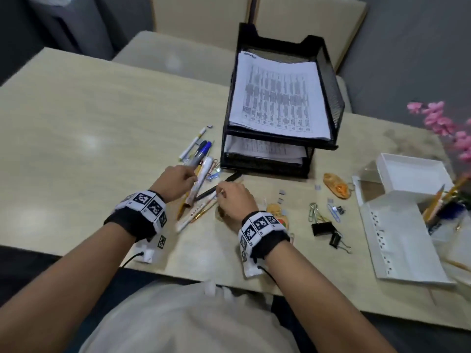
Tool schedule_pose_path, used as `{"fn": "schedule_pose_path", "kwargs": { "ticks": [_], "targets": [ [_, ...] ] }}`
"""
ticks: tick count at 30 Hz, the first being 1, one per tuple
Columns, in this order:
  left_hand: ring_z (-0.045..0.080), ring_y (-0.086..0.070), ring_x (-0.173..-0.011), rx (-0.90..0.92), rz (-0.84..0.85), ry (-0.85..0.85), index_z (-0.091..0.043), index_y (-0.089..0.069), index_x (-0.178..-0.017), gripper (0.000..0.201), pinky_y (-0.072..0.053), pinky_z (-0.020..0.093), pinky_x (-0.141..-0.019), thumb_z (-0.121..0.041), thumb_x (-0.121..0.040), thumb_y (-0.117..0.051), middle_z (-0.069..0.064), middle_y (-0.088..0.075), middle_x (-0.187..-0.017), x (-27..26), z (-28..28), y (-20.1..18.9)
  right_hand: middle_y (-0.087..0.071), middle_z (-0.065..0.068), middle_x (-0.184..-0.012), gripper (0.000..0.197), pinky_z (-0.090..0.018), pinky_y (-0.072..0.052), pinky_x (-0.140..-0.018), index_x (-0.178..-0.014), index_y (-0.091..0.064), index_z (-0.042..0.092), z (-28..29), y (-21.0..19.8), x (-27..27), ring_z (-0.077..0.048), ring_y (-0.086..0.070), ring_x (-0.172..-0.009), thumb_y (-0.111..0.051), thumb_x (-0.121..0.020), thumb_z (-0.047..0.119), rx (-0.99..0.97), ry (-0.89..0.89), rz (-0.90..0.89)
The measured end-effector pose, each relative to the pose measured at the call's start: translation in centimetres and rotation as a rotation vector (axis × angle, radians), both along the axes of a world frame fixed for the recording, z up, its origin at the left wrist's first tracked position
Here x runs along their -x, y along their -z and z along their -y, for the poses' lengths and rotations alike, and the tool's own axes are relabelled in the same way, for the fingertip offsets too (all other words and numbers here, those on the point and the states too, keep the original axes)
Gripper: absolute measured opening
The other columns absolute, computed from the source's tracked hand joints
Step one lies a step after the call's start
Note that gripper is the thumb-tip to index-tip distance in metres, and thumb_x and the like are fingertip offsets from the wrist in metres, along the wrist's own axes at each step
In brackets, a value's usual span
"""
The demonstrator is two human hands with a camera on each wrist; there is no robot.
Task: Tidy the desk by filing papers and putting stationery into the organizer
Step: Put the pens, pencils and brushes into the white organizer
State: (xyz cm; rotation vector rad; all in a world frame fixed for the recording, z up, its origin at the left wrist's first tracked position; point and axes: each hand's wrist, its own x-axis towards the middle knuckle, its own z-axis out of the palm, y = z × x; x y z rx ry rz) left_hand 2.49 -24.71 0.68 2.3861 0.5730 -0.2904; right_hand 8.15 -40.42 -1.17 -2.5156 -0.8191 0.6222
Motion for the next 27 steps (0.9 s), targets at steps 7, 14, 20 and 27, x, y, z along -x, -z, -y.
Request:
{"fn": "schedule_pose_path", "kwargs": {
  "ticks": [7,14,20,27],
  "targets": [
    [0.034,-0.062,-0.093,0.077,-0.006,-0.047,-0.003,-0.064,-0.104,0.024,-0.051,0.040,-0.085,-0.013,-0.093,-0.045,0.021,-0.067,-0.100,2.3,-4.5,1.1,-0.056,-0.023,-0.121,0.035,-0.038,-0.045,-0.085,-0.121,-0.044,-0.001,-3.6,0.9,-1.4,-0.039,-0.055,-0.109,-0.048,-0.091,0.014,0.033,0.470,-0.046],
    [0.033,-0.062,-0.096,0.132,0.010,0.073,-0.003,-0.065,-0.101,0.023,-0.047,0.035,-0.085,-0.012,-0.092,-0.046,0.019,-0.068,-0.102,0.9,-3.7,1.9,-0.042,-0.023,-0.134,0.048,-0.035,-0.041,-0.097,-0.130,-0.035,-0.001,-3.2,1.4,-1.1,-0.039,-0.046,-0.121,-0.056,-0.087,0.003,0.040,0.767,-0.157],
    [0.025,-0.058,-0.084,0.049,0.072,0.233,-0.004,-0.064,-0.100,0.023,-0.044,0.028,-0.073,-0.012,-0.093,-0.044,0.014,-0.067,-0.101,-1.8,-0.7,2.3,-0.052,-0.025,-0.127,0.043,-0.037,-0.047,-0.088,-0.121,-0.040,-0.004,-2.3,1.1,-1.3,-0.039,-0.052,-0.116,-0.060,-0.084,0.004,0.140,0.837,-0.147],
    [0.036,-0.054,-0.114,-0.220,-0.040,0.338,-0.001,-0.047,-0.122,0.031,-0.047,0.043,-0.087,-0.012,-0.093,-0.042,0.017,-0.049,-0.126,-4.7,3.9,3.5,-0.061,-0.027,-0.109,0.025,-0.032,-0.045,-0.072,-0.099,-0.060,-0.004,-0.9,1.0,-1.6,-0.037,-0.058,-0.103,-0.063,-0.079,0.011,0.112,0.829,-0.130]
  ]
}}
